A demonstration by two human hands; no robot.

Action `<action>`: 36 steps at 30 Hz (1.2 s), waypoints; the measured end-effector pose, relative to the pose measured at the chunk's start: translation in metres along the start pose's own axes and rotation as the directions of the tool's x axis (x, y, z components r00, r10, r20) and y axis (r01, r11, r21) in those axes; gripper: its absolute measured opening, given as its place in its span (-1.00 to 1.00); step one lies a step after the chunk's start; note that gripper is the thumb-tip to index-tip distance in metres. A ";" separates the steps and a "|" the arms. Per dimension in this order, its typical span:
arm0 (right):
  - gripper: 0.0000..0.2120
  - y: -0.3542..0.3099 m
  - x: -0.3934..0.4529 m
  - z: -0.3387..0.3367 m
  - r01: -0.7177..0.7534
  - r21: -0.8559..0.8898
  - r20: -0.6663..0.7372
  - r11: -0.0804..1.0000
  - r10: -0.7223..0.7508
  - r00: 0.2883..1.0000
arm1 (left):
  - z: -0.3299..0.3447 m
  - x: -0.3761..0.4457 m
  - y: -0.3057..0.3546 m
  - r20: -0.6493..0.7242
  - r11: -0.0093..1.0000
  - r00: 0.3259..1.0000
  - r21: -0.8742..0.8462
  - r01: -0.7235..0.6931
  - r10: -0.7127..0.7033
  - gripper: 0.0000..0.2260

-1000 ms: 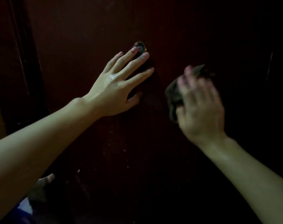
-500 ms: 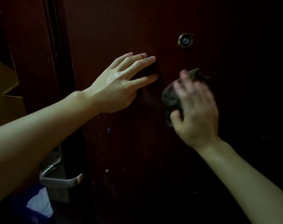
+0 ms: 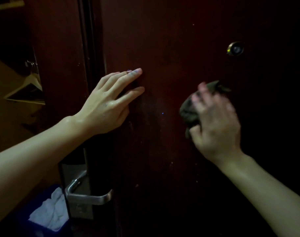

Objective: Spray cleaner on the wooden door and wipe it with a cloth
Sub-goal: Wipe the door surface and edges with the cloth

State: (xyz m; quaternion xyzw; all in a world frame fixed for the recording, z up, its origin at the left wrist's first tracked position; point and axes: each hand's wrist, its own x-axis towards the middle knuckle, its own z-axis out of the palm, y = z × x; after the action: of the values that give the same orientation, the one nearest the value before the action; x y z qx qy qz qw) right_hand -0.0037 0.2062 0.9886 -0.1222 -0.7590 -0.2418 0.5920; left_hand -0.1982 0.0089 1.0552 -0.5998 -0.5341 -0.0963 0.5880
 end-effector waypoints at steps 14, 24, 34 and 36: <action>-0.35 -0.073 0.007 0.023 0.311 0.068 0.202 0.948 -0.318 0.926 | 0.006 -0.046 -0.042 0.013 0.997 0.999 0.064 0.047 -0.048 -0.57; -0.42 -0.123 0.017 0.045 0.301 0.079 0.144 0.950 -0.310 0.940 | 0.005 -0.050 -0.046 0.016 0.994 0.995 -0.032 0.103 -0.103 -0.44; -0.40 -0.122 0.100 0.037 0.185 0.028 0.099 0.982 -0.186 0.977 | 0.003 -0.053 -0.048 -0.005 0.969 0.992 -0.216 0.121 -0.125 -0.46; -0.45 -0.136 0.096 0.041 0.174 0.055 0.091 0.983 -0.178 0.980 | 0.005 -0.054 -0.048 -0.006 0.969 0.993 -0.220 0.116 -0.120 -0.50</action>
State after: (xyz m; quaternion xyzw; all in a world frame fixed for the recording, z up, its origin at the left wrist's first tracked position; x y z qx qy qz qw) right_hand -0.1279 0.1015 1.0427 -0.0522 -0.7997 -0.2691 0.5341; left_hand -0.2593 -0.0285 1.0428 -0.6270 -0.5492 -0.1953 0.5168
